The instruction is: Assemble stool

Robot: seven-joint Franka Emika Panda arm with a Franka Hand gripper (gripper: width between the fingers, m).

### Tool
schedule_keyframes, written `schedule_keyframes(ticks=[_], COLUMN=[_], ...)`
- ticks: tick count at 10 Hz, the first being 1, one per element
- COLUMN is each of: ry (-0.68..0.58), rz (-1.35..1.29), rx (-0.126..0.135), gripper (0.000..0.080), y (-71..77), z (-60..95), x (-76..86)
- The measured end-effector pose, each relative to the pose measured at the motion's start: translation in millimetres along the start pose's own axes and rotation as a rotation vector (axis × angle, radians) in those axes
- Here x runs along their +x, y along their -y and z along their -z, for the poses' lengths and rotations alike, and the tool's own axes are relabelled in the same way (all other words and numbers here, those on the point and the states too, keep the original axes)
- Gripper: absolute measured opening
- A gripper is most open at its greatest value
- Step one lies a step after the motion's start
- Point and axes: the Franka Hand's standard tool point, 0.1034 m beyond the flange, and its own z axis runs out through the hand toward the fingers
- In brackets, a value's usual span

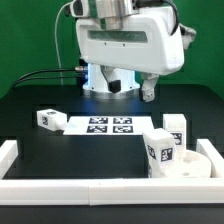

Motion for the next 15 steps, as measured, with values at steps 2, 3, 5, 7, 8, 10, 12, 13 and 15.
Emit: schedule_keyframes(ticks=[2, 3, 5, 7, 8, 10, 12, 13, 15], ry=[0.014, 0.021, 0.026, 0.027, 0.028, 0.025, 0.041, 0.044, 0.048], rz=[0.124, 0.223, 0.303, 0.448, 0.543, 0.776, 1.032, 1.080, 1.234], rx=[0.004, 0.000, -0.004, -0.003, -0.004, -0.015, -0.035, -0.036, -0.034], gripper=[0.0649, 0.0649, 0.0649, 0.0649, 0.0649, 0.0649, 0.0649, 0.0649, 0.0649], y=[-23.3, -36.0, -39.1, -39.7, -41.3, -71.6, -107.4, -107.8, -108.9], z=[-1.9, -3.4, -4.8, -5.3, -6.4, -16.5, -23.8, -24.3, -25.1], x=[15.1, 18.2, 15.9, 16.3, 17.1, 27.4, 32.5, 31.6, 32.6])
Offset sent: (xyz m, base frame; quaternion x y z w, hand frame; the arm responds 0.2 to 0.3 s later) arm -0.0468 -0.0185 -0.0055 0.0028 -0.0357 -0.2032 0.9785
